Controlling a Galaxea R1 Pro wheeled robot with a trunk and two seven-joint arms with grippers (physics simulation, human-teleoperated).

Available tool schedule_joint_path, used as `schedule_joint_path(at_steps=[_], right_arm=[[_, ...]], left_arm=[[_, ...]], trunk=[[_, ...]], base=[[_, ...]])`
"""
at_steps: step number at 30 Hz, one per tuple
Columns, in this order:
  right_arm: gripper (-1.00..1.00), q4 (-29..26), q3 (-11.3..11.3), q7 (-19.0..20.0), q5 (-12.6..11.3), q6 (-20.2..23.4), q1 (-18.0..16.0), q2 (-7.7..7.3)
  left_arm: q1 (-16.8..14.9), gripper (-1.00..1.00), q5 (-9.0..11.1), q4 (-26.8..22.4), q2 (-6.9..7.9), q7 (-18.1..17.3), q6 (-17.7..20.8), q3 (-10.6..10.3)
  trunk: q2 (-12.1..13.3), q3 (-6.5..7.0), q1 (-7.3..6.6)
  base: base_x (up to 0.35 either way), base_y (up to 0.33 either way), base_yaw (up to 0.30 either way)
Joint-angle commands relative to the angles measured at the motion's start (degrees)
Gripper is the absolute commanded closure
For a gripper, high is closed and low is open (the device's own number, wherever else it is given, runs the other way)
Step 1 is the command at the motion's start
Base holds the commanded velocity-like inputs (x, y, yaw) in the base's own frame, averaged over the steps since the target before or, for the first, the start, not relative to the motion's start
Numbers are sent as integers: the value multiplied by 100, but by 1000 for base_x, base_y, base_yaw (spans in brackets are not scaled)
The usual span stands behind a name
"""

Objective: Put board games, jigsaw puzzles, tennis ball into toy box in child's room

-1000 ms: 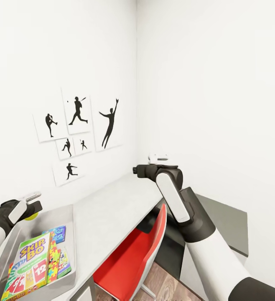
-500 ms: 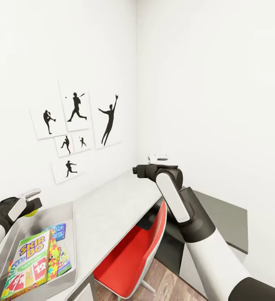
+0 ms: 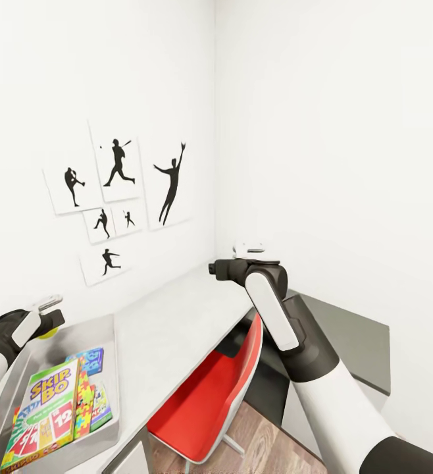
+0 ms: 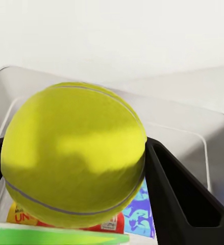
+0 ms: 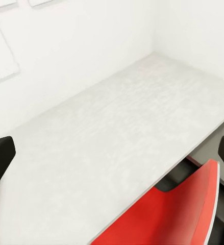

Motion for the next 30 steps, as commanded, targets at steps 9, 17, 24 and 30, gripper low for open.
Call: schedule_joint_path(at_steps=[9, 17, 24, 30], right_arm=[[-100, -3, 35, -60, -54, 11, -4, 0], [-100, -3, 37, -60, -54, 11, -4, 0], [-100, -4, 37, -60, -54, 11, -4, 0], [-100, -7, 37, -60, -54, 11, -4, 0]], left_arm=[[1, 100, -34, -9, -6, 26, -60, 16], [0, 100, -52, -9, -15, 26, -106, 16], [3, 100, -88, -2, -23, 26, -346, 10], [2, 100, -267, -1, -32, 26, -429, 17]], trunk=[[-5, -87, 2], [-5, -161, 2], [-5, -226, 2], [-5, -282, 2]], base=[[0, 0, 0], [0, 0, 0], [0, 0, 0], [0, 0, 0]])
